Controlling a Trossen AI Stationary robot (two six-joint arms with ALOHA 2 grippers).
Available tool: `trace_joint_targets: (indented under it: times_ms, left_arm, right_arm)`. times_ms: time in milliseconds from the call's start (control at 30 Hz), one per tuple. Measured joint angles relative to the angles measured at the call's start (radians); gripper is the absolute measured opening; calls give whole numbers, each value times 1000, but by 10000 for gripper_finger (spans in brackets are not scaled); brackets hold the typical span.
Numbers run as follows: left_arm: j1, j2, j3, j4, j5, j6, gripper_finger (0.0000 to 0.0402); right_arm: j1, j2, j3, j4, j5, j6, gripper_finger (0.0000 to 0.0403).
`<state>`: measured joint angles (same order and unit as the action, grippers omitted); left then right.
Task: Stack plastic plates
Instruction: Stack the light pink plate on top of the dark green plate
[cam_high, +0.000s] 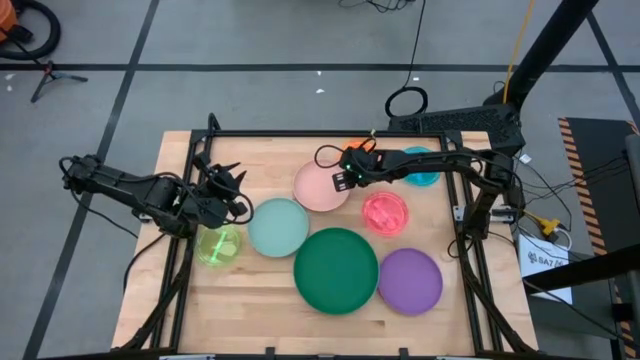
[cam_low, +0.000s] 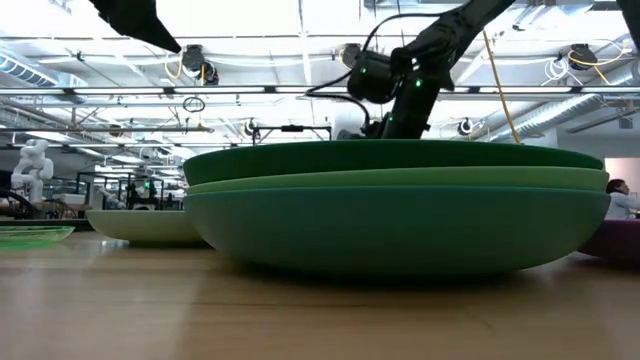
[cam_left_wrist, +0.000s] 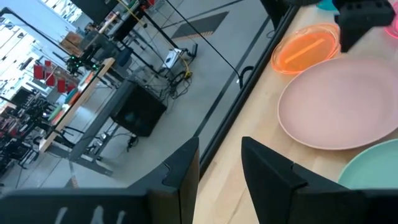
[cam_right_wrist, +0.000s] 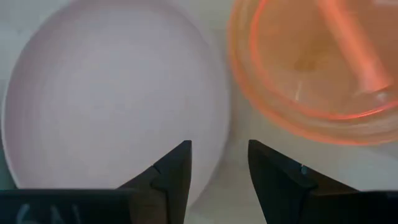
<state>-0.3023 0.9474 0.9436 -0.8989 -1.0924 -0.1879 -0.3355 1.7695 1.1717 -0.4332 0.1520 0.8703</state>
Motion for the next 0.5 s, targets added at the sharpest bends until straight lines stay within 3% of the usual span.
trace_joint_targets:
  times_ms: [367, 500]
  left_arm:
    - [0, 0, 0, -2, 0, -32, 127]
    - [0, 0, 0, -2, 0, -35, 127]
  right_arm:
    - [3, 42, 0, 41, -1, -3, 151]
    - [3, 42, 0, 48, -48, -12, 151]
